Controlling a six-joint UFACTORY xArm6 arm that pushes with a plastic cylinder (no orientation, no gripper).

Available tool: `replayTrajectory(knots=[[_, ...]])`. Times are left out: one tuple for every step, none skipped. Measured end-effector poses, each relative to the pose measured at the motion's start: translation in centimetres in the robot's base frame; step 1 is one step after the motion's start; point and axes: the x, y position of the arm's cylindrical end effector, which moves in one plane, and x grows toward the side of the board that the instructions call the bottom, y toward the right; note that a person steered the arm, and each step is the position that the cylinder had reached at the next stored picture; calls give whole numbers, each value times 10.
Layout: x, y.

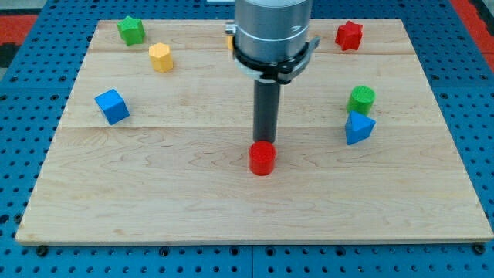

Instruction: Push the red circle towards the bottom right

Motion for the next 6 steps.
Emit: replayTrajectory(knots=[[1,-31],[16,-28],[25,31],[25,39],[23,-21],[37,-46]])
